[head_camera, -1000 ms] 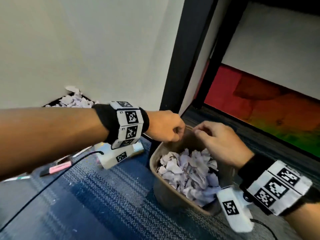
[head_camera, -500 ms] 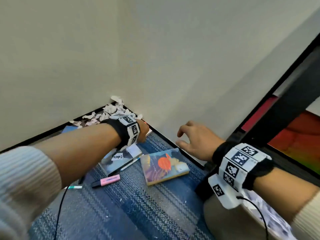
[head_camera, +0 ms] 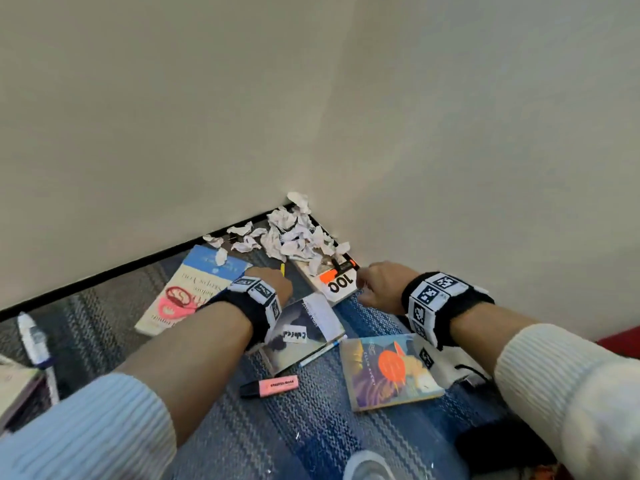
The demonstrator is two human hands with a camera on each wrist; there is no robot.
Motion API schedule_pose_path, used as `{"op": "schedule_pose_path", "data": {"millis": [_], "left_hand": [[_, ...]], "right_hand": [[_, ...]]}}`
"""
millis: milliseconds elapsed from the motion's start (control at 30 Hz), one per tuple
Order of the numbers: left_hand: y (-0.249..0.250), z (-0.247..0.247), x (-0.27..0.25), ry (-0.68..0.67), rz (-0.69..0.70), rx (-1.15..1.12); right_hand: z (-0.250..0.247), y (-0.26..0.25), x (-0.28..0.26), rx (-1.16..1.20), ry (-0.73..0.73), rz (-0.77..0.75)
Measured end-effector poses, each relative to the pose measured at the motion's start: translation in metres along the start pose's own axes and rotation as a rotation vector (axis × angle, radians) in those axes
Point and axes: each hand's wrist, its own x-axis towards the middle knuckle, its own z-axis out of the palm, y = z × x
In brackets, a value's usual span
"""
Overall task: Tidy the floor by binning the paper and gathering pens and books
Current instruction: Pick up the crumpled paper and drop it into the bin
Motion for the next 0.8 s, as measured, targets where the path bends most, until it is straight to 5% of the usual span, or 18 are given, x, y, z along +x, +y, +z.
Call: {"op": "schedule_pose_path", "data": {"millis": [267,400,567,700,800], "left_hand": [[-0.047,0.036,0.019,0.143,-0.12,-0.139],[-0.048,0.038,0.031,0.209,-0.165,-0.138],[-0.028,0.042,0.062,0.329,-0.113,-0.223],[-0.043,0.048,0.076,0.19,-0.267,-0.555],[-0.065,0.057,0.078,0.222,-0.397,-0.667]], "right_hand": [[0.064,-0.017,0.118,0.138,-0.041,-0.072],[0.098,-0.015,0.138,0.014,-0.078,-0.077],[0.131,0.015,0.147,0.118,0.063,-0.128],[0.137,0.031,0.149,0.278,0.139,-0.076],[0.126,0.031,0.157,0.466,0.233,0.002]]}}
